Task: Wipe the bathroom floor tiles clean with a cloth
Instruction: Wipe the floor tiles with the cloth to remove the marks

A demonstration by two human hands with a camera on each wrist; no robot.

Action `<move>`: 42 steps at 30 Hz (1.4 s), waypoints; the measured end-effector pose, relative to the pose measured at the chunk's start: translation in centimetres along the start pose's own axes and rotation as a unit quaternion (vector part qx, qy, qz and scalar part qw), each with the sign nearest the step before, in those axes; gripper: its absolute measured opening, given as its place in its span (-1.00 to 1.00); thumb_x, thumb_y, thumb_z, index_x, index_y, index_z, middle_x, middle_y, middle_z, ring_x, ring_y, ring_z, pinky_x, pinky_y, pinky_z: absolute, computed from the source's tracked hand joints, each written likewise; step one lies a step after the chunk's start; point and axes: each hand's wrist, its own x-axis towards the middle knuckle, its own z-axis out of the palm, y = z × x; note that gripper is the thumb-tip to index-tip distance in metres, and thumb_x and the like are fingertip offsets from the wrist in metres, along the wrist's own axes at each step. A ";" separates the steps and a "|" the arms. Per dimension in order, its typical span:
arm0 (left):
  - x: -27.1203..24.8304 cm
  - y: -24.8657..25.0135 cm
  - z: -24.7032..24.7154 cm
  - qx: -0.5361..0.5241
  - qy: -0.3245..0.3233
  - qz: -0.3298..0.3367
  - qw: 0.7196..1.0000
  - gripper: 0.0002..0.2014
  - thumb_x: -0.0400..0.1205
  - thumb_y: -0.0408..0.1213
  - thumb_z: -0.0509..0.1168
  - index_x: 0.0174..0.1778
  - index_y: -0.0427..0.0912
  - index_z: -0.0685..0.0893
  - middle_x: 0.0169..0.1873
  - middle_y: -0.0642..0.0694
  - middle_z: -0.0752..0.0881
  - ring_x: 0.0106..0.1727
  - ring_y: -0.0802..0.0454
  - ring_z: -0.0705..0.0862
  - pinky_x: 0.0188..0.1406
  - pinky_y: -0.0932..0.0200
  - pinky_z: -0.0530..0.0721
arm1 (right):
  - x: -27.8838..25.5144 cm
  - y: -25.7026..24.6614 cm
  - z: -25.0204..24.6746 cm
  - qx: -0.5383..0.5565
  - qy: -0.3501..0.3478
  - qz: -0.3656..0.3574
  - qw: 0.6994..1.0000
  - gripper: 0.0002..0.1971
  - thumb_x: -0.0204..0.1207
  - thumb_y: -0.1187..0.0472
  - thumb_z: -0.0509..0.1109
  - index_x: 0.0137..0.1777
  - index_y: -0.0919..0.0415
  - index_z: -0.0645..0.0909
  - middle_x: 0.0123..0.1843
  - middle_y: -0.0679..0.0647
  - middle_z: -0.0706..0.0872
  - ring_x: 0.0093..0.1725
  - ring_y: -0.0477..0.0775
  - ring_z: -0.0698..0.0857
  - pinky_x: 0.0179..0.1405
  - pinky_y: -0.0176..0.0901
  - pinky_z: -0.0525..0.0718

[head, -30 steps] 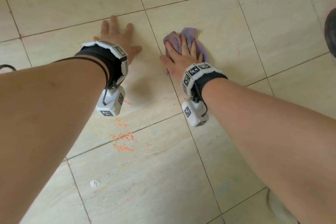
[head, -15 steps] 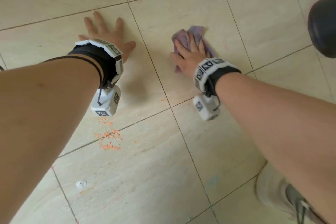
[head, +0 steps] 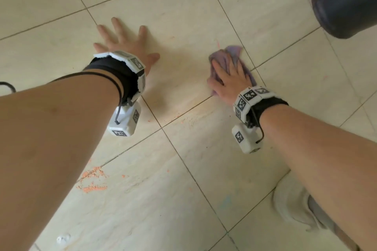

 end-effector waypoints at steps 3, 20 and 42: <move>0.3 0.5 -0.2 -0.001 -0.017 -0.017 1.000 -0.29 0.63 0.30 0.15 0.63 0.19 0.01 0.68 -0.29 -0.20 0.62 -0.59 -0.15 0.39 -0.66 0.18 | 3.8 -1.4 -3.5 0.047 0.017 0.047 0.998 -0.33 0.67 -0.33 -0.11 0.70 -0.23 -0.24 0.71 -0.02 -0.45 0.66 0.29 -0.43 0.62 0.36 -0.27; 0.3 0.8 -1.1 0.000 -0.035 -0.029 0.999 -0.26 0.60 0.32 0.18 0.63 0.24 0.00 0.67 -0.19 -0.19 0.62 -0.56 -0.16 0.38 -0.68 0.17 | 5.8 -1.1 -3.8 0.040 0.047 0.025 0.998 -0.36 0.68 -0.30 -0.11 0.69 -0.26 -0.24 0.71 -0.05 -0.43 0.68 0.22 -0.39 0.61 0.37 -0.20; 0.1 -4.0 -1.3 -0.002 -0.053 -0.007 0.999 -0.20 0.55 0.31 0.29 0.63 0.24 0.03 0.68 -0.18 -0.18 0.66 -0.39 -0.16 0.37 -0.63 0.22 | 4.1 -5.2 -3.5 -0.021 0.023 0.005 1.000 -0.45 0.74 -0.11 -0.08 0.69 -0.22 -0.16 0.70 -0.04 -0.45 0.66 0.26 -0.43 0.62 0.41 -0.21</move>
